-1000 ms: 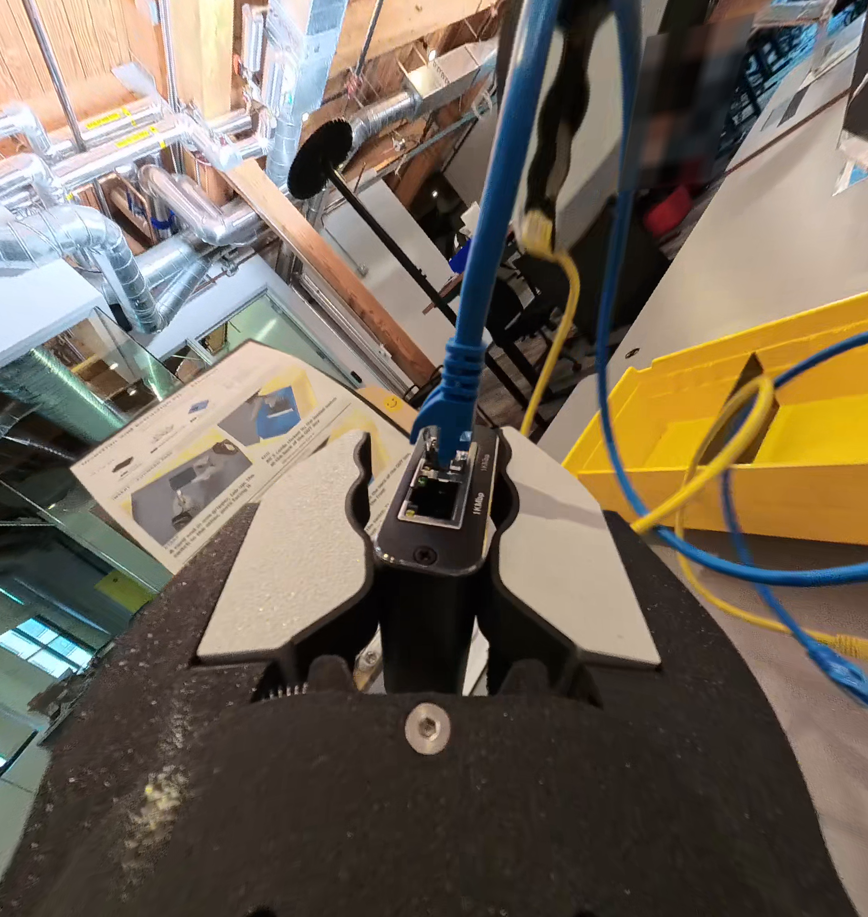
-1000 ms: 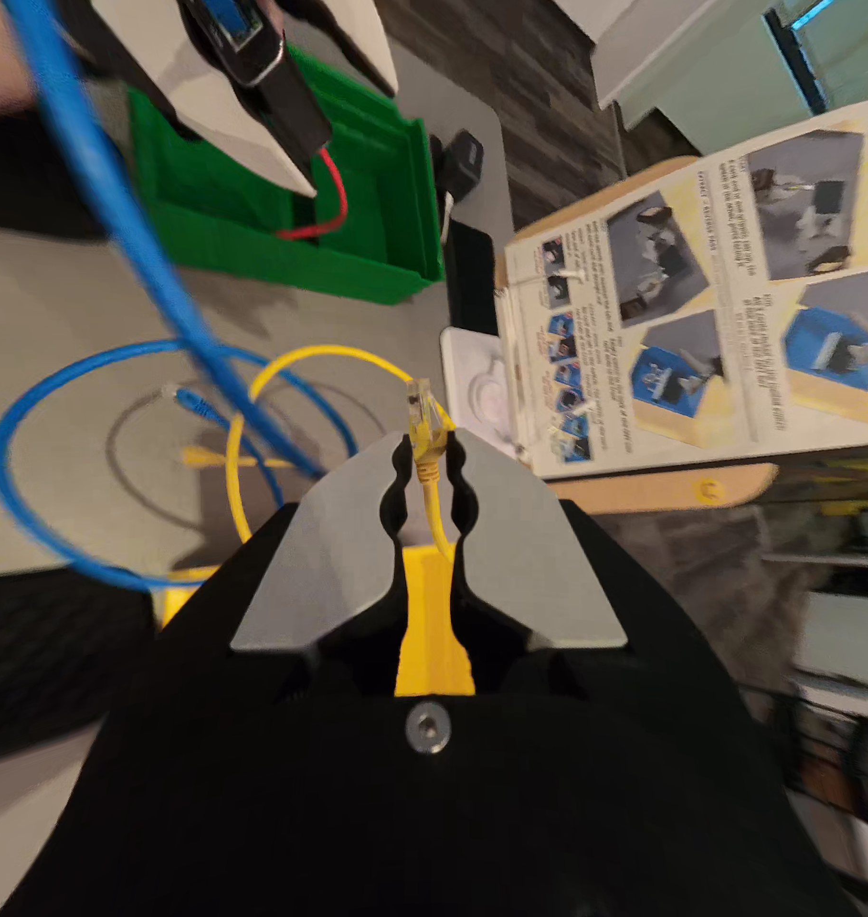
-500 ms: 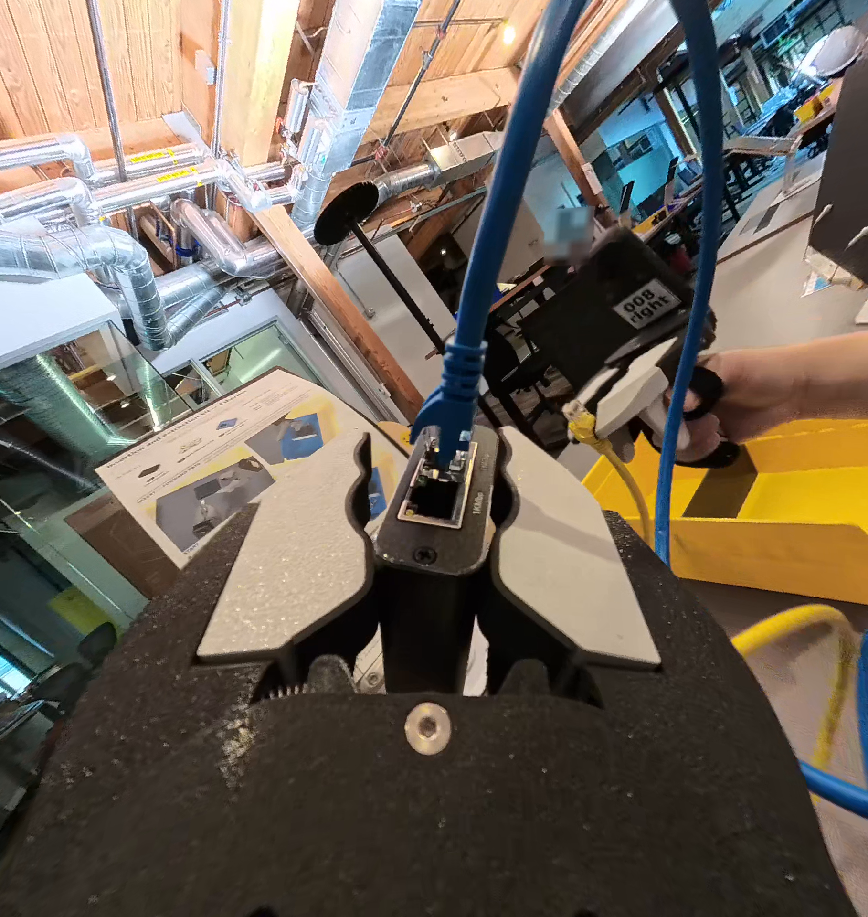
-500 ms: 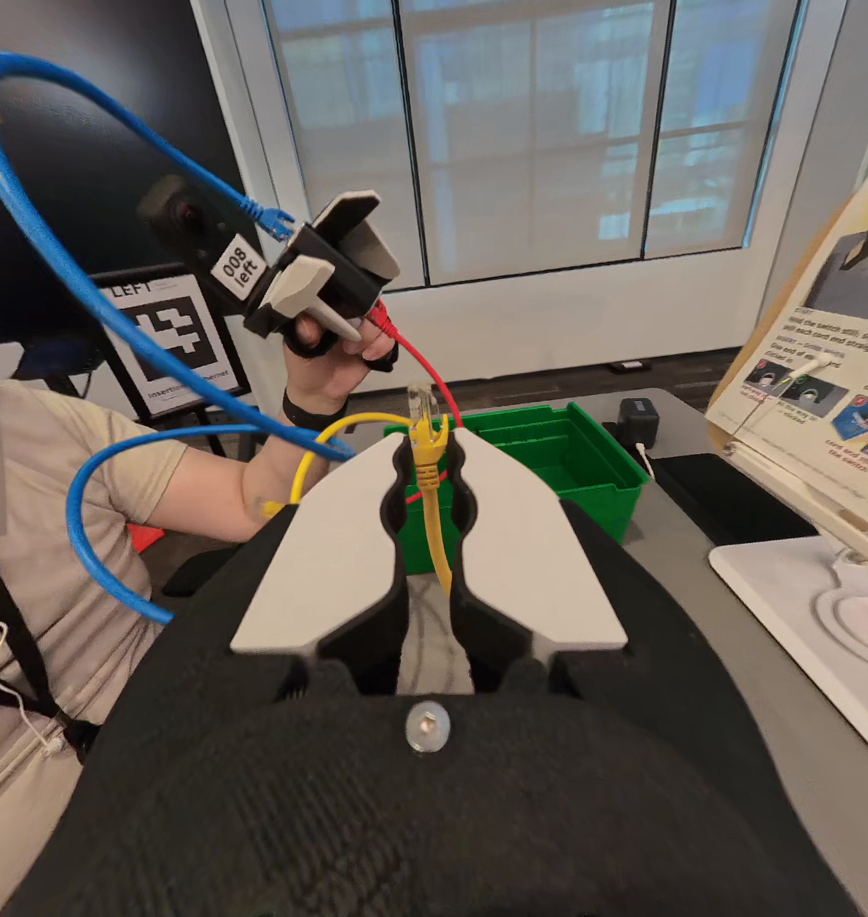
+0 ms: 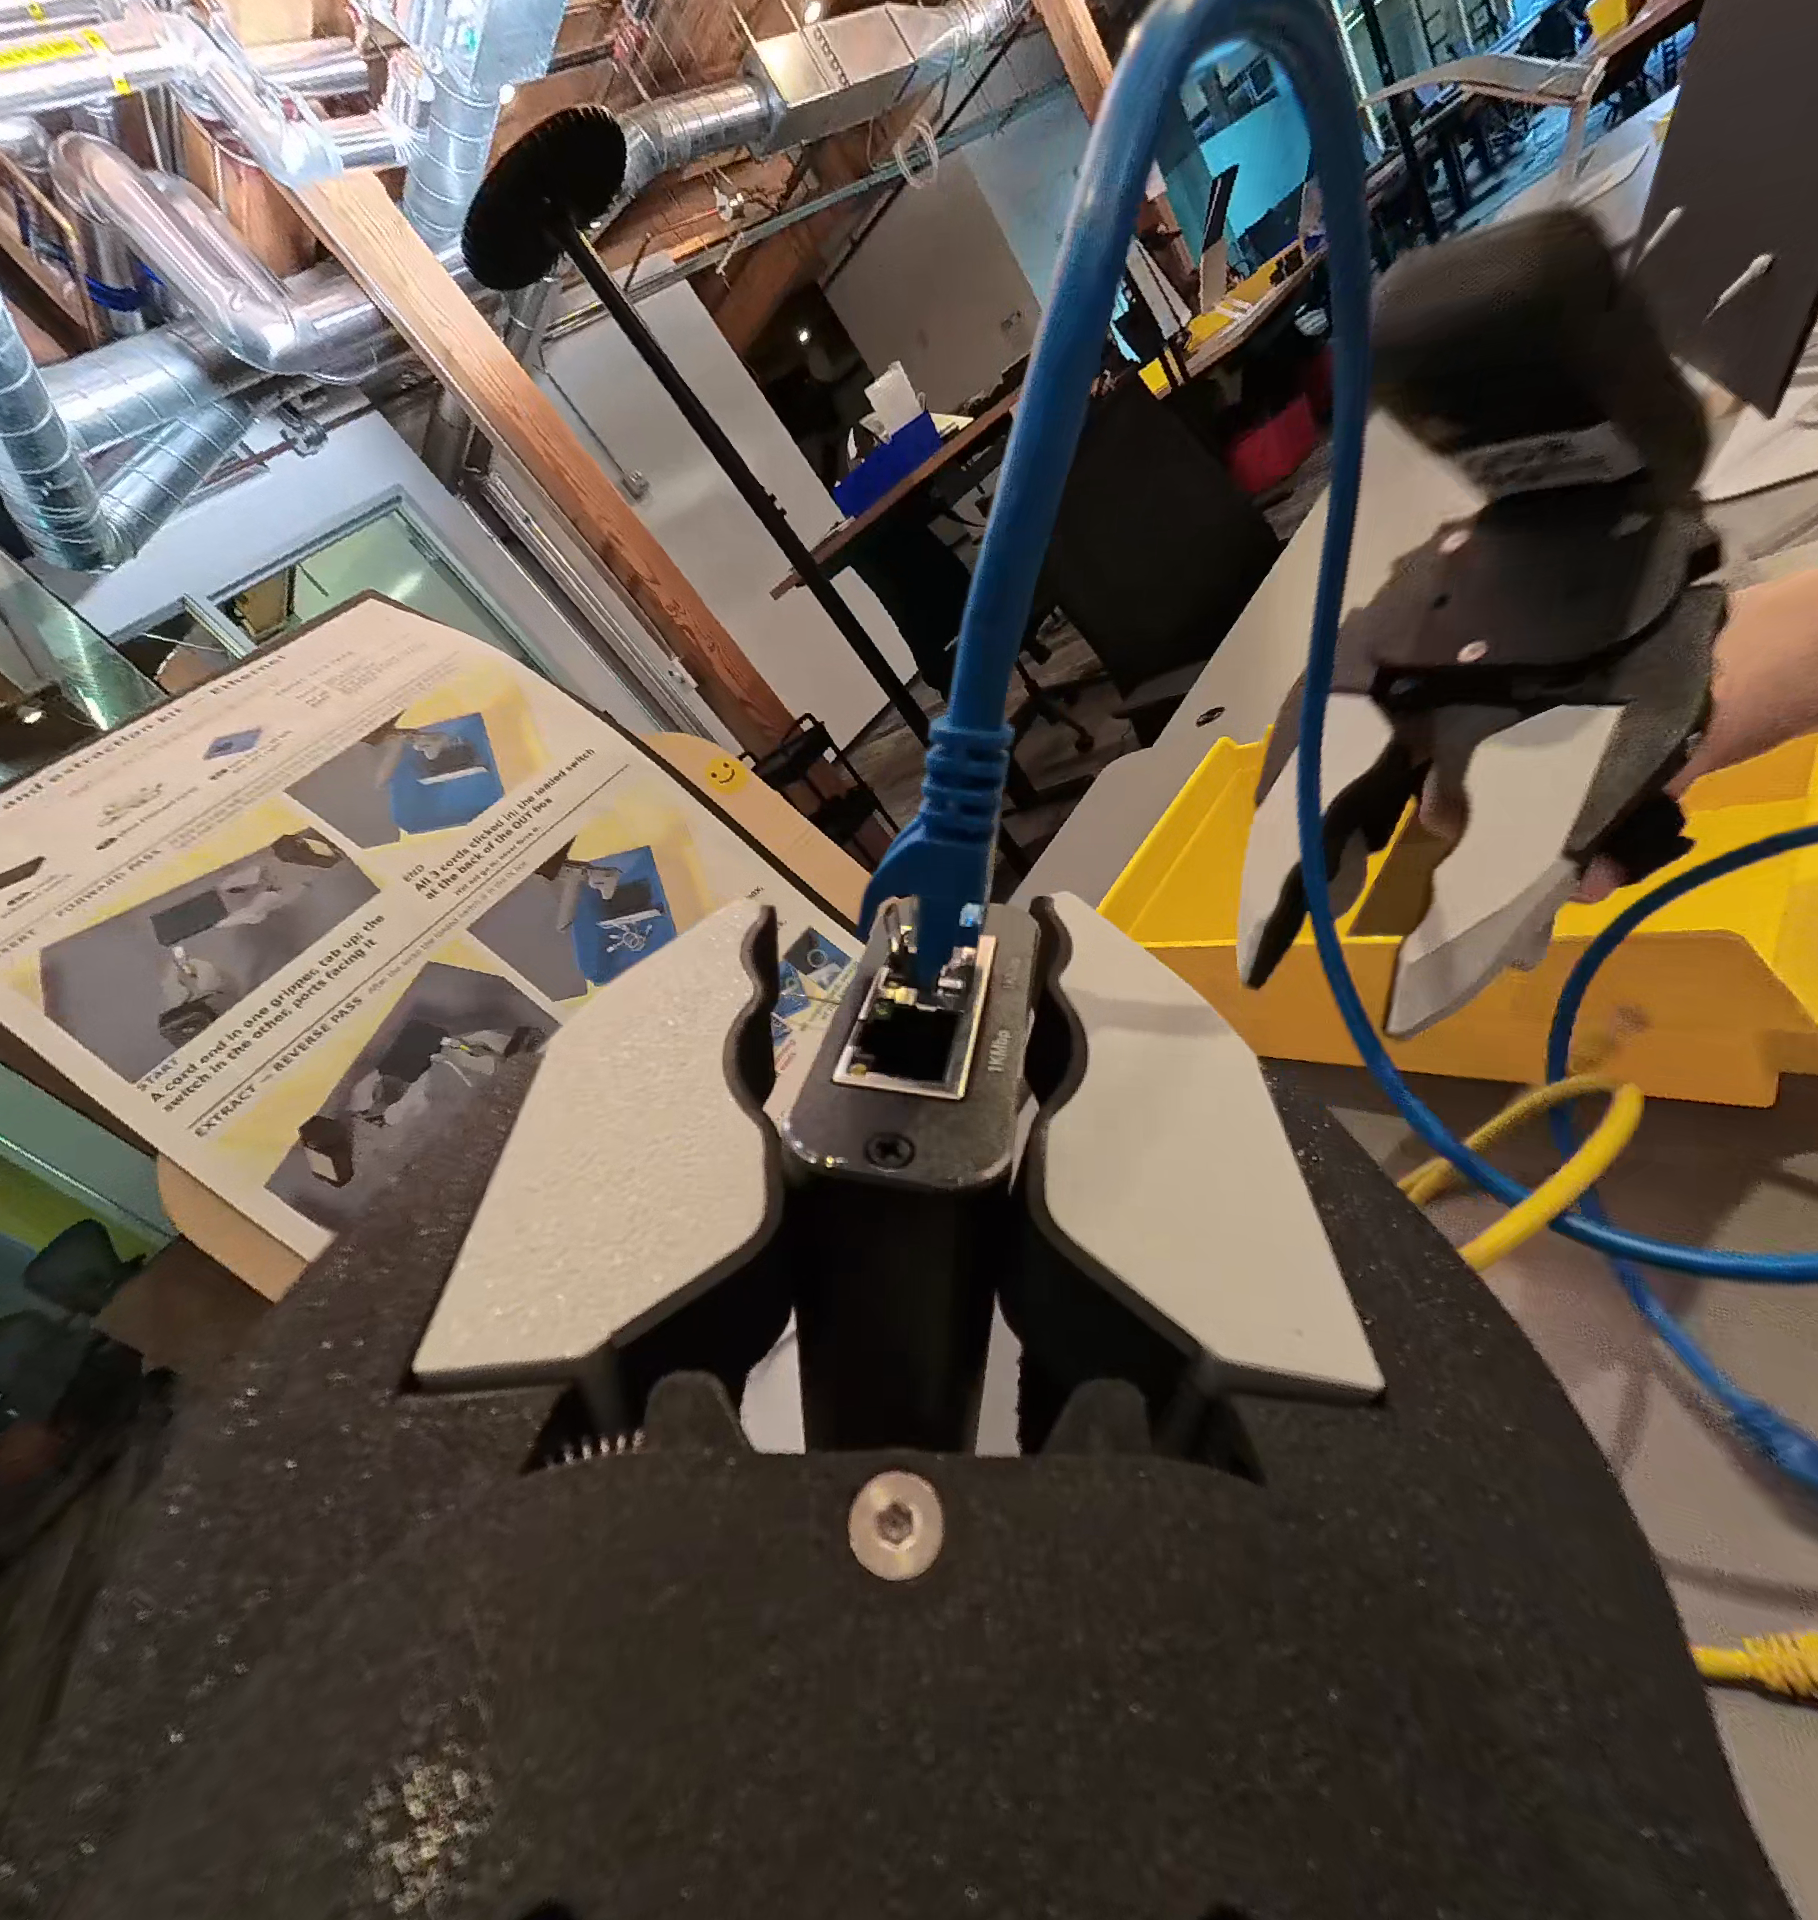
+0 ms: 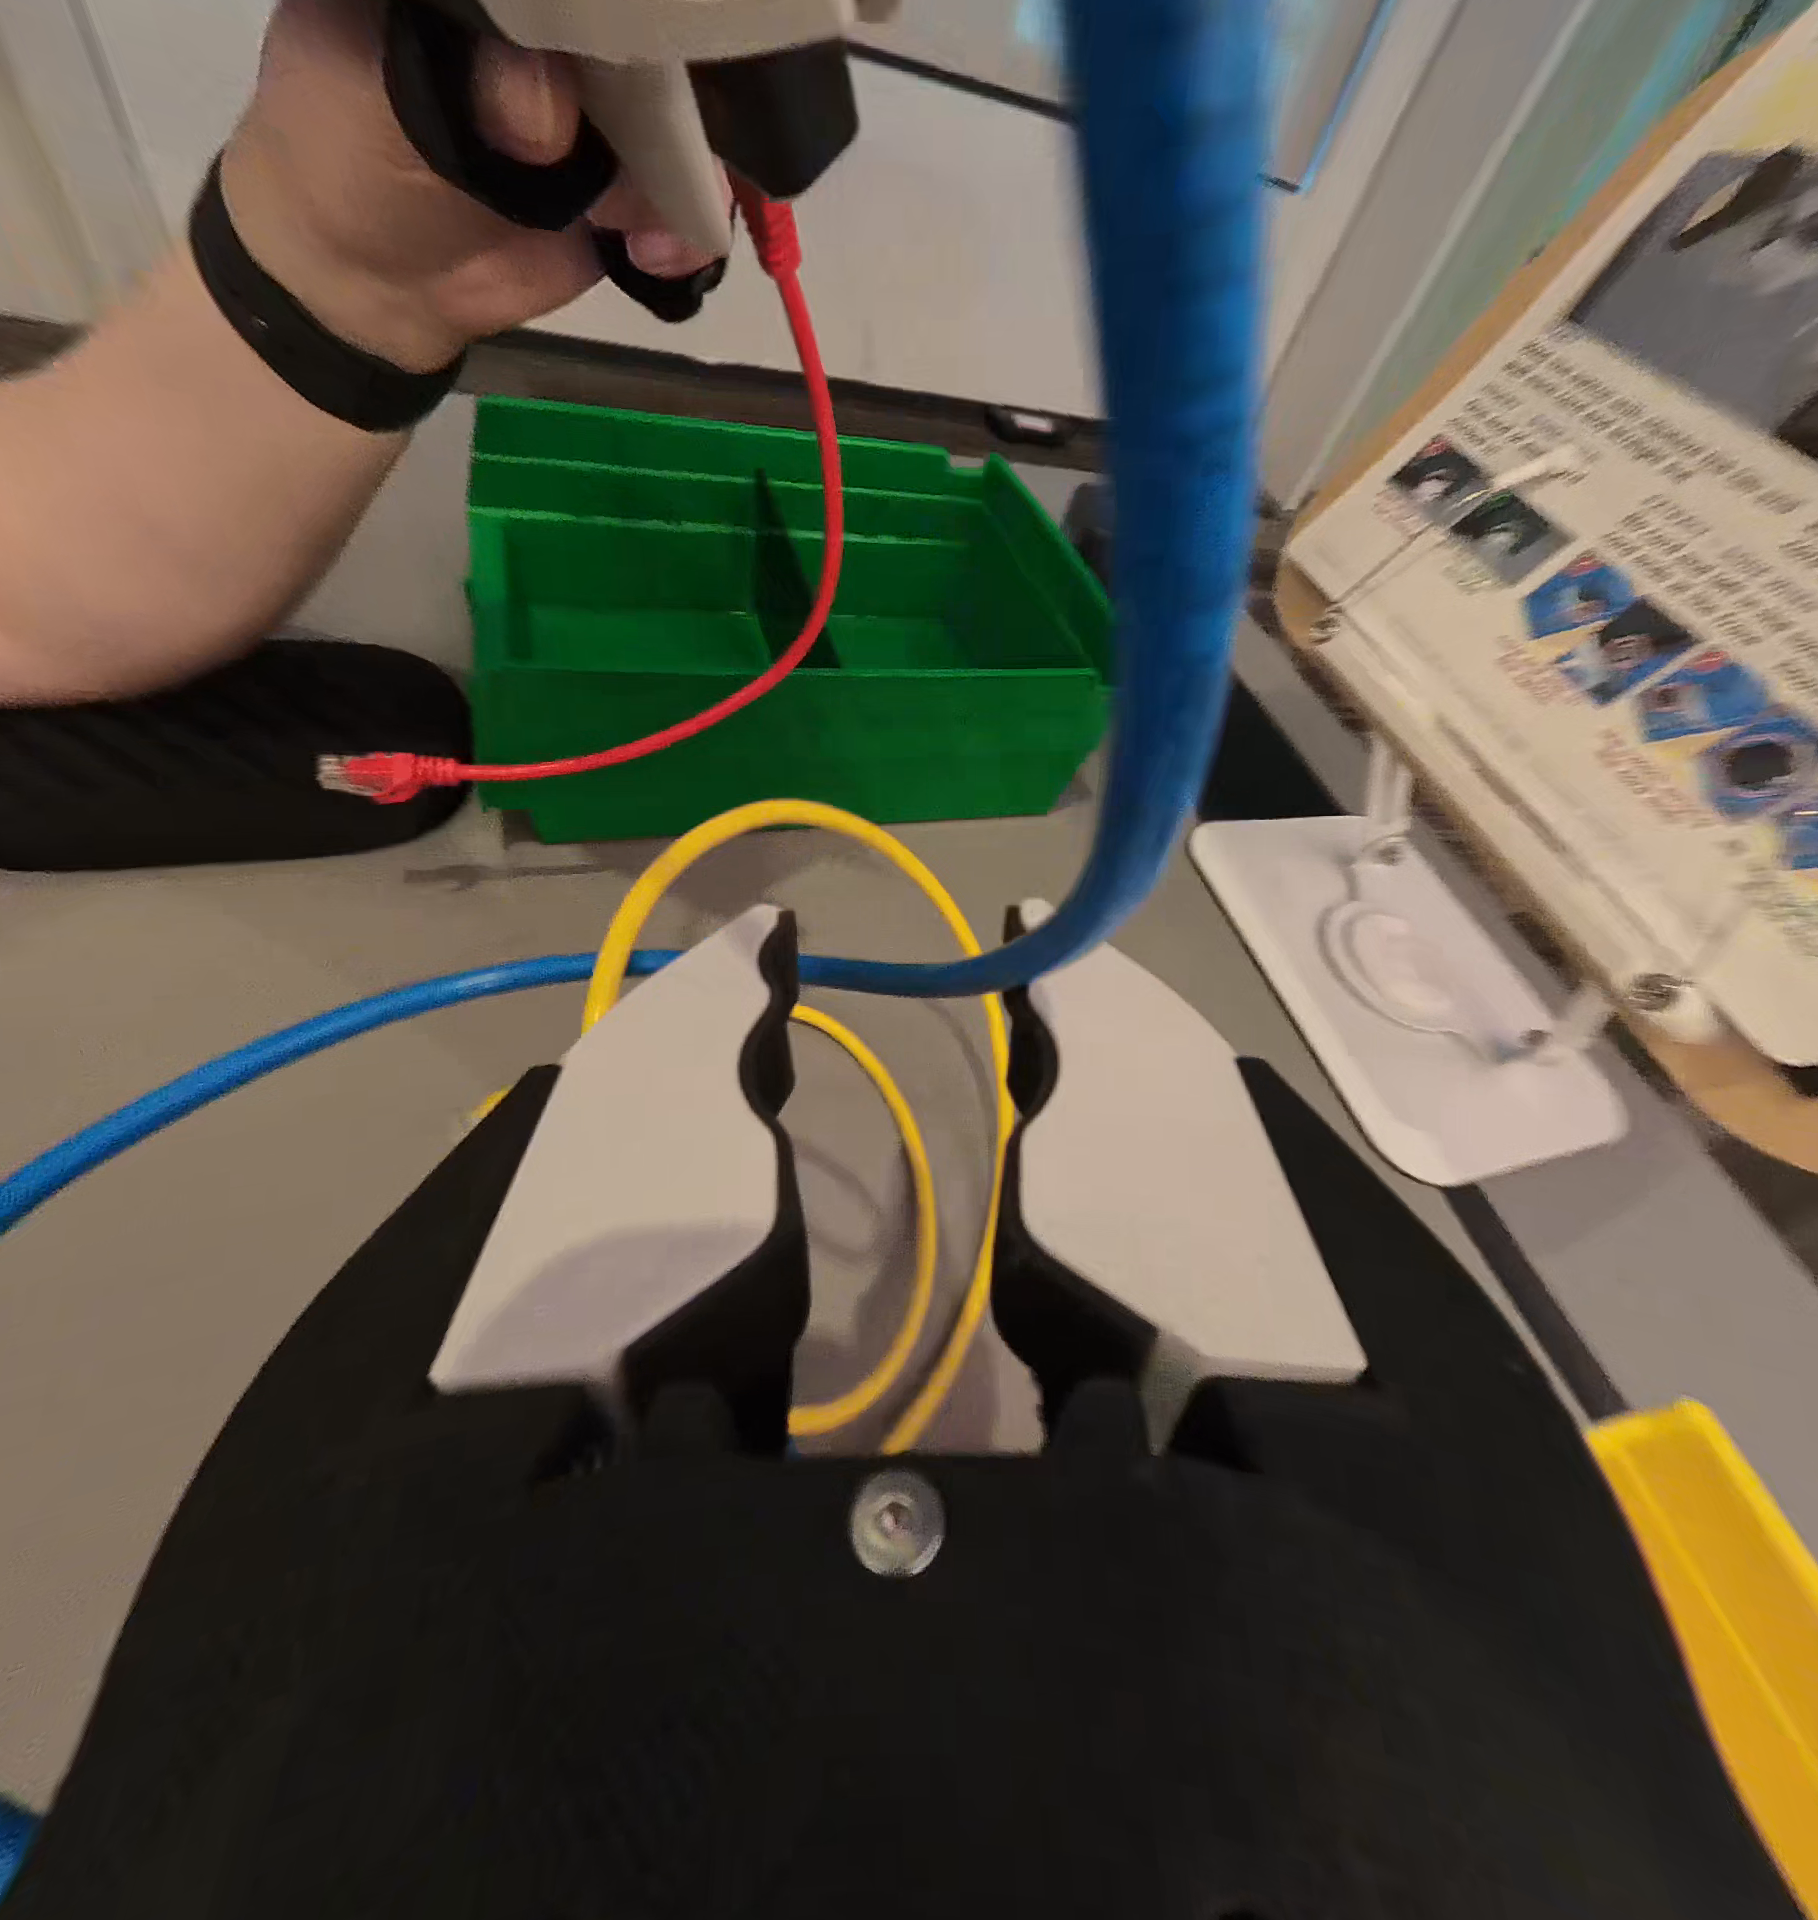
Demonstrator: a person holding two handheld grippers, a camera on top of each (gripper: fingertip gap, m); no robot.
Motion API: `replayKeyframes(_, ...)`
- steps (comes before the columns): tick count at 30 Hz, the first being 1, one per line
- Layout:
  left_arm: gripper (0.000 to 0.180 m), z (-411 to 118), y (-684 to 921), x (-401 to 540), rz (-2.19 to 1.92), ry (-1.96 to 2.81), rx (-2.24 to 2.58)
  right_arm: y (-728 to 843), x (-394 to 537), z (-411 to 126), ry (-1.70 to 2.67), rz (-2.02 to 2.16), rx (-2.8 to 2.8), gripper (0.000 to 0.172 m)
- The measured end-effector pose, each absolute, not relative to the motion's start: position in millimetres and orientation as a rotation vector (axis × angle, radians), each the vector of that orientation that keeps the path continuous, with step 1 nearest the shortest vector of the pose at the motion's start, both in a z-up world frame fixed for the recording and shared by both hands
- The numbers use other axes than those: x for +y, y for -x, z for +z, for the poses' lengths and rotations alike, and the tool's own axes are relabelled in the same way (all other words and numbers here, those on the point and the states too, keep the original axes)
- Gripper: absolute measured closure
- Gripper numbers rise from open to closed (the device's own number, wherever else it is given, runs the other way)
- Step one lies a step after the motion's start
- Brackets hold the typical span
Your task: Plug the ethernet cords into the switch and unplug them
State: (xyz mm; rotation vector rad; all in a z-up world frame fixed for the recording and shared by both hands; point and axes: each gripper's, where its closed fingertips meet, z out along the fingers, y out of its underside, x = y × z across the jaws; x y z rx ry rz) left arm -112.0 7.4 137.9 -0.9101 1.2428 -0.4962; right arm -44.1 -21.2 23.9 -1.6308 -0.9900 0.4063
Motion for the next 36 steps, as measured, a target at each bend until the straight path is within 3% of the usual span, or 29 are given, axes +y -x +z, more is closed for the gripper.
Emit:
replayKeyframes(5, 0.135, 133, 111, 12, -0.487, 0.934, 1.252, 18, -52, 32, 1.661, 0.094, -0.924, 0.138)
replayKeyframes(7, 0.135, 133, 109, 11, -0.499, 0.931, 1.255, 26, -77, 26, 1.728, 0.139, -0.971, 0.148)
replayKeyframes(14, 0.135, 128, 102, 5, -0.472, 0.93, 1.281, 55, -113, 6, 2.101, 0.022, -1.198, 0.153)
replayKeyframes(23, 0.135, 132, 109, 16, -0.494, 0.978, 1.228, 37, -164, 38, 2.161, -0.132, -0.886, 0.153)
replayKeyframes(31, 0.135, 127, 99, 4, -0.501, 0.919, 1.262, 64, -130, 76, 2.006, -0.151, -0.902, 0.158)
replayKeyframes(36, 0.135, 126, 94, -3, -0.48, 0.902, 1.277, 86, -101, 25, 2.256, -0.009, -0.976, 0.155)
